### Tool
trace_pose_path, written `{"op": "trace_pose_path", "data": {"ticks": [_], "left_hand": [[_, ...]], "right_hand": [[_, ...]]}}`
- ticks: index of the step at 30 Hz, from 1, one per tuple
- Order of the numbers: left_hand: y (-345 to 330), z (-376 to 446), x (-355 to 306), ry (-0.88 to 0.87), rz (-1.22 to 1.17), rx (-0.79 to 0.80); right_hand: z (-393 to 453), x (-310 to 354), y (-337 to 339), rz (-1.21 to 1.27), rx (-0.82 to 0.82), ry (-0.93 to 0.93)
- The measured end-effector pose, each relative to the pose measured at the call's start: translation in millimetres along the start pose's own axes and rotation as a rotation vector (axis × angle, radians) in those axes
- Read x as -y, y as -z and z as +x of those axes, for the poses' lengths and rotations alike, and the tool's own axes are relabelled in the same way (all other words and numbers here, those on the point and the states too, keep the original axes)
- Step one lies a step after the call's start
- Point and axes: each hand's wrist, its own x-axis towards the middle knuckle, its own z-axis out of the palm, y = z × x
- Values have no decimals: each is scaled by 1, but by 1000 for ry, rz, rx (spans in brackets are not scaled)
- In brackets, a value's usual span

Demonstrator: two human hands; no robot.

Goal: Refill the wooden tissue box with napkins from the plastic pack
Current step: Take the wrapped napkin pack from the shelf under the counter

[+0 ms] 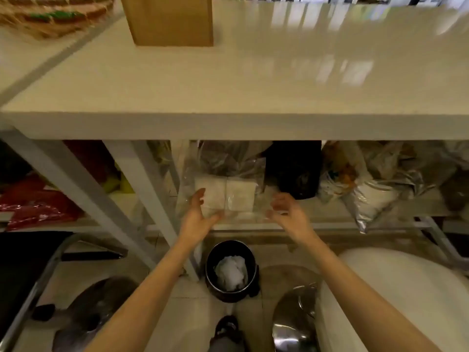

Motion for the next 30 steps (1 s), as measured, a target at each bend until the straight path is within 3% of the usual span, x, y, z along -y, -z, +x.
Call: {"op": "trace_pose_path", "data": {"ticks": [10, 13, 19, 30], "left_hand": [[-34, 110, 83, 155, -57, -324], [-36, 129, 97, 192, -112, -383], [-21, 149, 105, 307, -64, -252], [-9, 97, 47, 250, -280, -133]], "right_hand": [[106, -70, -48, 101, -28, -154], [132, -84, -62, 272, -15, -232], [151, -91, -77, 452, -19, -280], [105, -59, -32, 271, 75, -207]]}}
